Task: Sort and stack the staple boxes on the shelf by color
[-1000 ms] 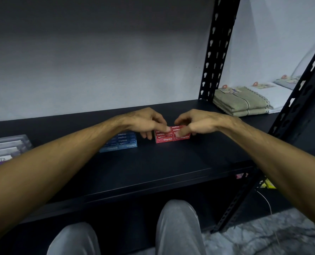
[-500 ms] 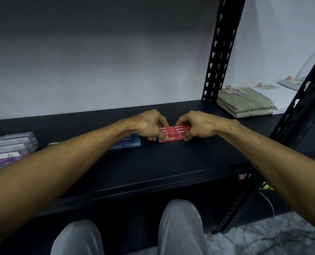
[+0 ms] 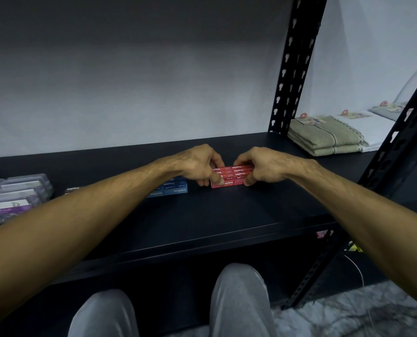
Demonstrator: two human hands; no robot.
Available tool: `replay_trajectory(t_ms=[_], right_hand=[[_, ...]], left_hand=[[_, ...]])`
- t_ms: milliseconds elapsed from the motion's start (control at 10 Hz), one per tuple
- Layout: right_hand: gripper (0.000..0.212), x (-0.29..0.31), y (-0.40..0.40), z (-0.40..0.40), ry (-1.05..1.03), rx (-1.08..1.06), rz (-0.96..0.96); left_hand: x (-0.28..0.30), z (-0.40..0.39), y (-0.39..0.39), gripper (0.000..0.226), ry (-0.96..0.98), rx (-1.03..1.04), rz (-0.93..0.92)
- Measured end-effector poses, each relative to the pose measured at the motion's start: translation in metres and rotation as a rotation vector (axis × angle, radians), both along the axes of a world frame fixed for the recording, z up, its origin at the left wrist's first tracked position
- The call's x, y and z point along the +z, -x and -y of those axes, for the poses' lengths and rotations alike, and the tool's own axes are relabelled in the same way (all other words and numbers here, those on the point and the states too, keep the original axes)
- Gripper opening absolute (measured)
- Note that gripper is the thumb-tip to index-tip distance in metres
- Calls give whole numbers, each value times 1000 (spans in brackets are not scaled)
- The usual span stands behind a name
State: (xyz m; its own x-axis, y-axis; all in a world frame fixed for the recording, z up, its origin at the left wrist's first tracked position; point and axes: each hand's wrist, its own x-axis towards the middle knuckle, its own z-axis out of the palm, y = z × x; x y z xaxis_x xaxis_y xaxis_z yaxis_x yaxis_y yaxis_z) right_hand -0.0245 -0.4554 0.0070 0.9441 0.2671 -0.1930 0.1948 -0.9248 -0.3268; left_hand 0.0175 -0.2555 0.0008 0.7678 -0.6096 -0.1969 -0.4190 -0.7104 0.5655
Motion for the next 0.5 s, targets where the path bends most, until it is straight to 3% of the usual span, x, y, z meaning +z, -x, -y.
replay_trajectory(t_ms=[100,200,300,400,500], right_hand=[[61,-2,0,1,9,-15,2],[84,0,4,4,10,-50,27],[89,18,22,8,-12,-88,101],[68,49,64,16,-101,-151,277],[39,63,124,22,-410,-178,575]], left_hand=[[2,1,1,51,-12,9,-10],[5,-1,5,73,-49,4,9],[19,-10,16,87,-87,32,158],[46,-33,45,73,11,77,383],[52,-62,103,44,303,93,372]])
